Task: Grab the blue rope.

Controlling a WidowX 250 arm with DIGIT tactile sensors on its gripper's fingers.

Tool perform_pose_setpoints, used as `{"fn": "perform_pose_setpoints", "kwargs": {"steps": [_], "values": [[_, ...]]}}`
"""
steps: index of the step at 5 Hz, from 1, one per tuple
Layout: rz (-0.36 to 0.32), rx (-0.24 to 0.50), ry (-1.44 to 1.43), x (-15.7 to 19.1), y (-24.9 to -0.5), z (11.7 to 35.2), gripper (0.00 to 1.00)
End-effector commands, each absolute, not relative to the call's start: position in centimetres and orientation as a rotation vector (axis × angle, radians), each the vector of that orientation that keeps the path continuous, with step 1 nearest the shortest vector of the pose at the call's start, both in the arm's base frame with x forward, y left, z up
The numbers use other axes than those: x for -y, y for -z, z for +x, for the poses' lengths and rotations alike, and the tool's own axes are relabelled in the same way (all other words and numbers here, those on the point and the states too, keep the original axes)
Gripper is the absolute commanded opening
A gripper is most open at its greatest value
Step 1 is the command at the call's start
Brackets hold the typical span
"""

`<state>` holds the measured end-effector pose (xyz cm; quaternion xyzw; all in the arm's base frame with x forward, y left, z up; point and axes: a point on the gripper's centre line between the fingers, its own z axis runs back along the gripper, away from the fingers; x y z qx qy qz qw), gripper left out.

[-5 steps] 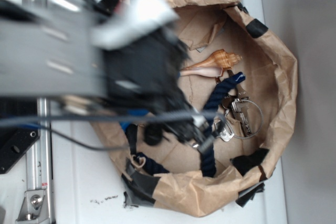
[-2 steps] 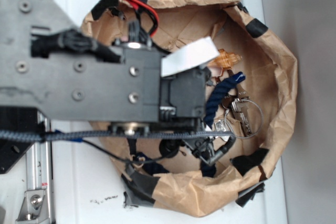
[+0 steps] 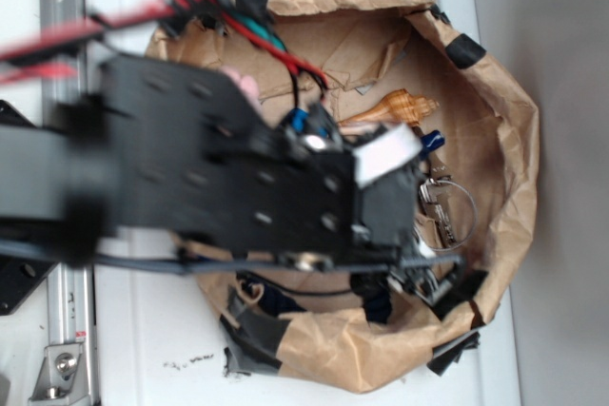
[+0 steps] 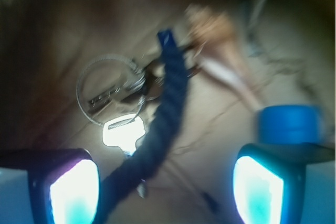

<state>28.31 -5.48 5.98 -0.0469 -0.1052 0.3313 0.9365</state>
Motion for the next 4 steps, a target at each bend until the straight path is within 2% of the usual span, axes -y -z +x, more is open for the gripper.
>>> {"fn": "perform_pose_setpoints", "kwargs": {"steps": [1,2,3,4], "values": [[-0.153,0.182,-0.64,9.4,-5.2,29.8,1.0],[-0.156,0.103,-0.617,9.0,-3.8,29.1,1.0],[-0.131,0.082,-0.654,8.0,-3.3,28.9,0.0],[-0.143,0.081,-0.684,5.8,-3.0,29.0,0.0]]}}
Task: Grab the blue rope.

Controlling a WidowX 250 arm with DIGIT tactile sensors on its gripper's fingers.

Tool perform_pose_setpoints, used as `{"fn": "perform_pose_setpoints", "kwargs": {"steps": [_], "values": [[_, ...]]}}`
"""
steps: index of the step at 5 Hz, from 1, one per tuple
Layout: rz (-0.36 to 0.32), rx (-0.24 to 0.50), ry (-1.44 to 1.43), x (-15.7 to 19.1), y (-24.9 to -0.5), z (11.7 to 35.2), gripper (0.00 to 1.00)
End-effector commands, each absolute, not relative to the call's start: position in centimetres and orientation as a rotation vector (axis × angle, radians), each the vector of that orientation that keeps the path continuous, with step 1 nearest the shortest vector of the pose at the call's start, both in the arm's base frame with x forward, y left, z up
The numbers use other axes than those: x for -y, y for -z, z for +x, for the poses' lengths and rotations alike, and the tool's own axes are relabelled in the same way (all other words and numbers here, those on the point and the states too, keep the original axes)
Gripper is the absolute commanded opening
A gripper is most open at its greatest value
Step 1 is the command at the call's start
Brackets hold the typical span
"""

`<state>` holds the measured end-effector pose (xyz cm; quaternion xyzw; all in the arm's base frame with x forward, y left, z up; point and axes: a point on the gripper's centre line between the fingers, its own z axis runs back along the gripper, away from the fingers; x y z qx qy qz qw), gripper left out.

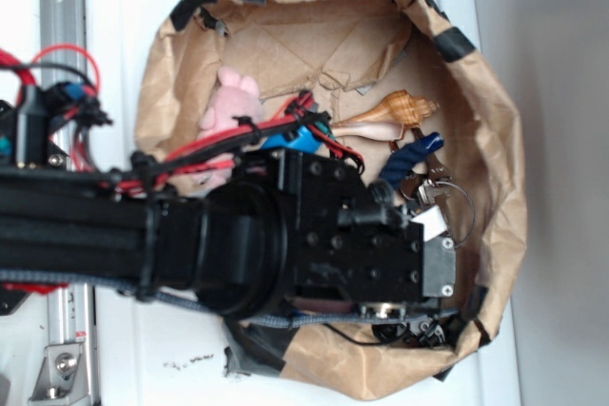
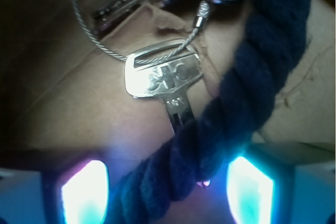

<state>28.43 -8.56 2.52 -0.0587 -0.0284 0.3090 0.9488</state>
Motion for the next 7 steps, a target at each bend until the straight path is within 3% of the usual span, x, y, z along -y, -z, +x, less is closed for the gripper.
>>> {"fn": "perform_pose_setpoints", "kwargs": {"steps": [1,2,3,4,5,6,7], "values": [[-0.151,0.078,-0.722,3.4,-2.4,29.3,0.0],[-0.139,0.122,-0.678,2.2,-3.5,29.5,0.0],[-0.084,0.253,-0.513,1.0,-8.4,29.4,0.0],[-0.032,0.282,-0.363,0.4,-12.7,28.9,0.0],[-0.056,0.27,-0.299,-0.2,-15.0,28.0,0.0],[-0.084,0.255,-0.296,-0.1,-15.4,27.4,0.0],[-0.066,0.2,-0.298,0.4,-15.2,27.3,0.0]]}}
